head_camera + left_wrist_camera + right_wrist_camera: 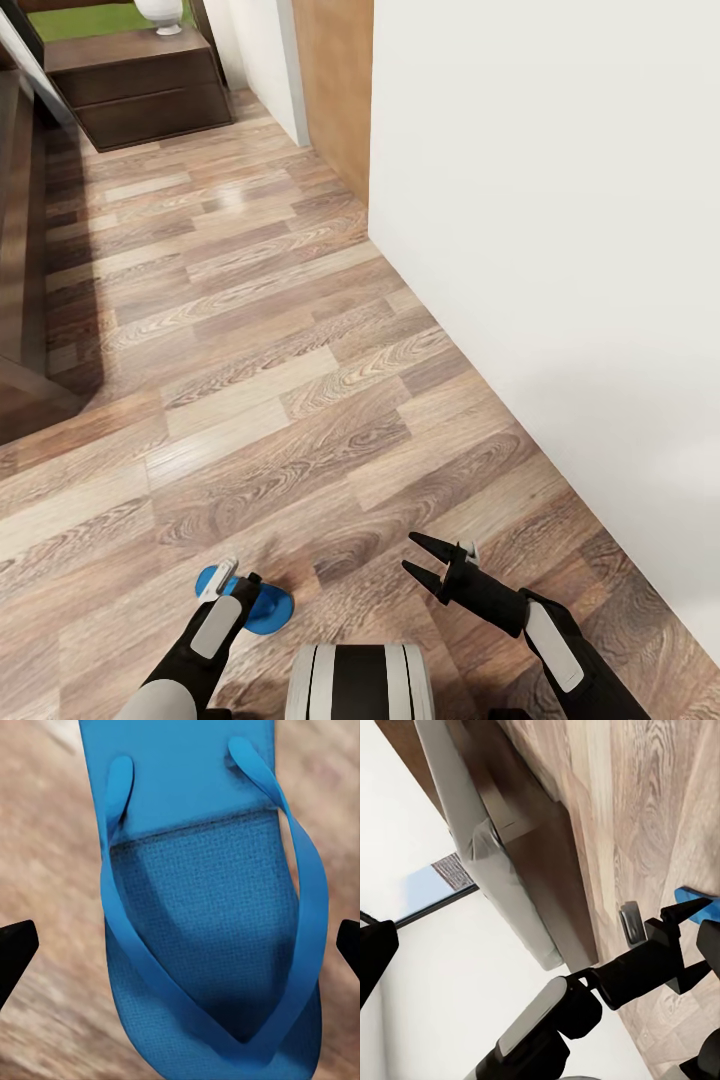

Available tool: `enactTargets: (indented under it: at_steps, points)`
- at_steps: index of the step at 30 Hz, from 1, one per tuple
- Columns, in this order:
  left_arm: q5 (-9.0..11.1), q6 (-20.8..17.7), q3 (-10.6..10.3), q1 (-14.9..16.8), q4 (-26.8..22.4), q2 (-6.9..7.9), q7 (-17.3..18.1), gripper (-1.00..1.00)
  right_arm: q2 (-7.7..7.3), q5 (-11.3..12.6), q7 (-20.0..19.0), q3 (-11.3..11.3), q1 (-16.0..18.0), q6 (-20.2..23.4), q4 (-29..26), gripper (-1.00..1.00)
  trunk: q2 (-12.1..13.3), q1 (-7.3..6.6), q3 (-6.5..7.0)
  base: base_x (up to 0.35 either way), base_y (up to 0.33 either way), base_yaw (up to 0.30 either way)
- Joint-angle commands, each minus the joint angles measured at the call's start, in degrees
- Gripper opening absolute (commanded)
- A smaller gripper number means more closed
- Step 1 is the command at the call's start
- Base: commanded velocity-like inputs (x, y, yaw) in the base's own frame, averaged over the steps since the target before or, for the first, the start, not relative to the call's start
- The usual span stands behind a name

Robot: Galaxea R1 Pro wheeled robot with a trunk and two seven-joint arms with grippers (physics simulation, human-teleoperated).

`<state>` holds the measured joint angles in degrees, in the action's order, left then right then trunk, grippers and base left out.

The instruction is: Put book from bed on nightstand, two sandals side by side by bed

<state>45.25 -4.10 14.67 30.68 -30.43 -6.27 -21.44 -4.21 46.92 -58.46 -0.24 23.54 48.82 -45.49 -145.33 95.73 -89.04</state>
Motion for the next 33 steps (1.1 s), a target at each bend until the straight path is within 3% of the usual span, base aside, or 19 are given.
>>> enactTargets:
  at_steps: [1,33]
  points:
    - [0.27,-0.29,0.27,0.0,-0.16,-0.06,-0.18,1.0,-0.01,0.1,-0.07,-0.02,0.02,0.27,0.02,1.0,-0.01,-0.01,-0.03,0.0,0.0,0.0]
    - [0.27,-0.29,0.27,0.0,-0.16,-0.06,-0.18,1.0,-0.01,0.1,-0.07,-0.03,0.02,0.3,-0.03,1.0,-0.01,-0.01,-0.03,0.0,0.0,0.0]
